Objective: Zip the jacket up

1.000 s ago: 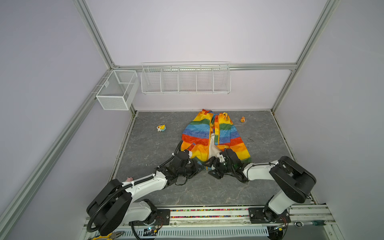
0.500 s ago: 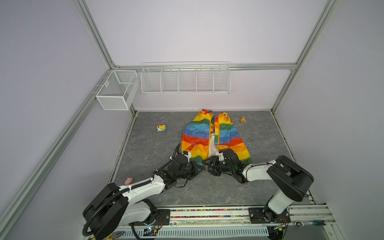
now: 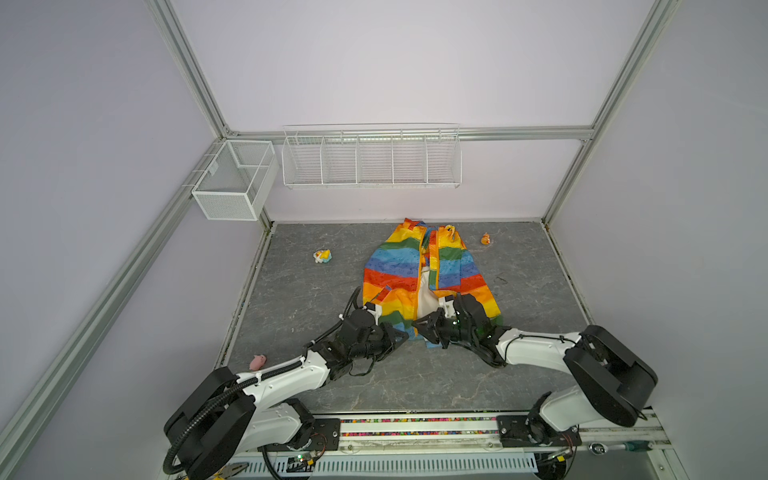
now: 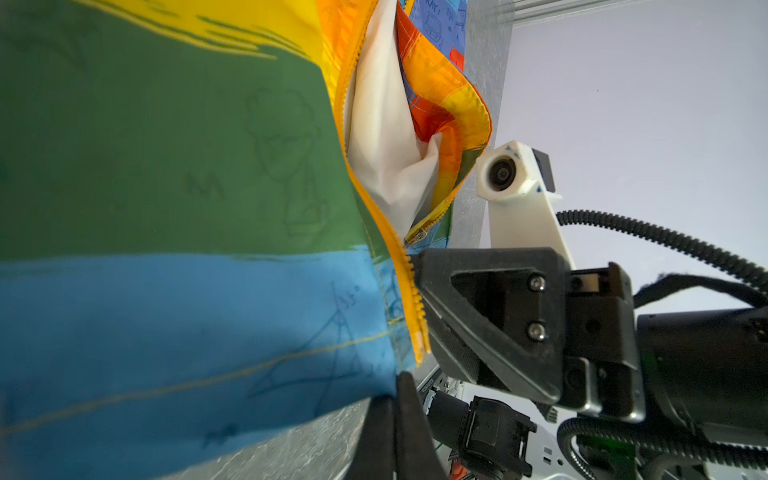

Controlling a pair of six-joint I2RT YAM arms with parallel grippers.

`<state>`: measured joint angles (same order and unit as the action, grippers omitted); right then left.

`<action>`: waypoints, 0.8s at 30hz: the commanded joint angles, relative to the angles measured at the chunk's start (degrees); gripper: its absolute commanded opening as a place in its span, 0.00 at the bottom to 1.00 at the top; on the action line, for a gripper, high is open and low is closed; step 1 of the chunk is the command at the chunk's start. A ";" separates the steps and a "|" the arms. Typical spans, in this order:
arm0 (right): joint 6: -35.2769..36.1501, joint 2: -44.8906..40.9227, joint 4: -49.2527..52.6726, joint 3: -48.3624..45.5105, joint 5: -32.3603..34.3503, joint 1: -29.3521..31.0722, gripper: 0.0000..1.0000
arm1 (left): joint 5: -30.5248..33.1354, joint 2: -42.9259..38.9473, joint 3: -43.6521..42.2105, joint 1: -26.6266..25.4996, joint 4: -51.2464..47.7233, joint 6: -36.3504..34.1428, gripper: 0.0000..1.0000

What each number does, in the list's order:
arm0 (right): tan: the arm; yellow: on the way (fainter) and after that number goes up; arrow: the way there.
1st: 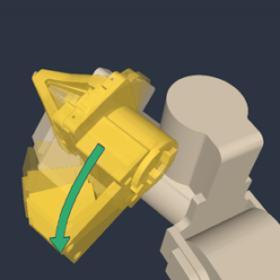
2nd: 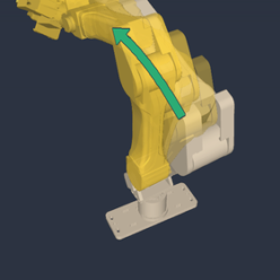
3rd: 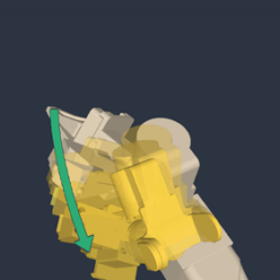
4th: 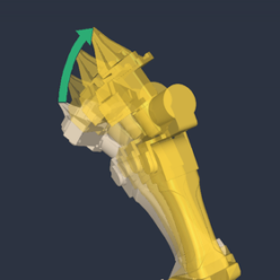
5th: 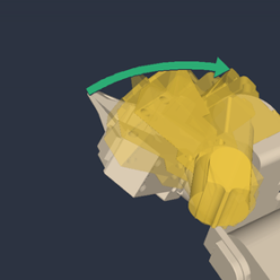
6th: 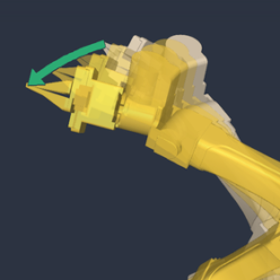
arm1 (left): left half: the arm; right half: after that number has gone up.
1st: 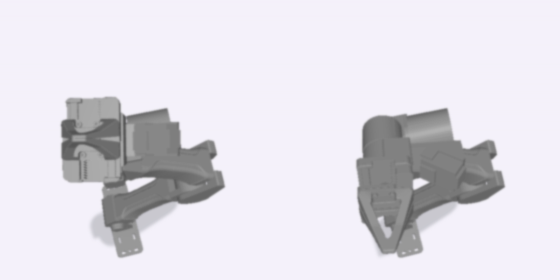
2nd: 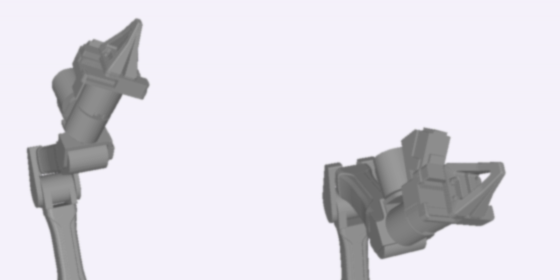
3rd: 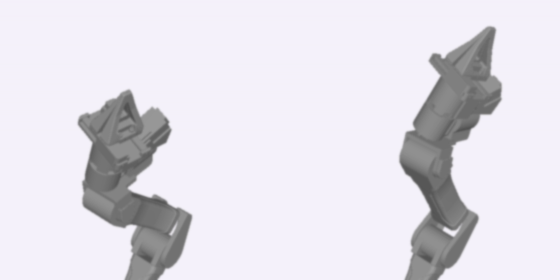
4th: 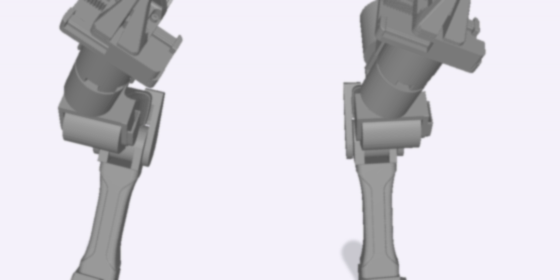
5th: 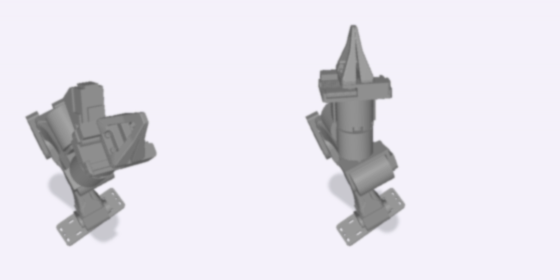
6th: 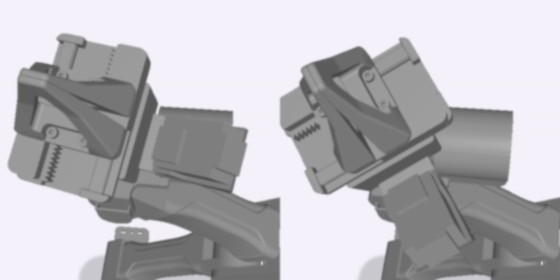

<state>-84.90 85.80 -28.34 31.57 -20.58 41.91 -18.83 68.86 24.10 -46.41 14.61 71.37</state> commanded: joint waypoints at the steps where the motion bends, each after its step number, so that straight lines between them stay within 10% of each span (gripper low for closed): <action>1: 0.62 -0.82 3.29 1.04 0.33 -0.38 0.11 | 0.75 -1.15 -0.24 -0.26 -0.26 0.35 0.00; 4: 0.74 -0.38 3.13 1.20 -0.14 -0.57 0.06 | 0.86 -1.36 -0.34 -0.26 -0.20 0.55 0.05; 9: 1.14 0.16 2.76 1.78 -0.77 -0.69 0.06 | 0.68 -1.56 -2.20 -0.26 3.10 3.28 0.58; 24: 0.57 -1.48 3.03 2.39 -1.45 -0.51 0.06 | 4.12 8.86 -7.05 -1.05 30.52 14.94 0.63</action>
<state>-83.74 85.80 -25.45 33.36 -21.17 41.60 -17.28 75.92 17.12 -47.03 36.05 83.81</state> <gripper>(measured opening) 0.066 0.629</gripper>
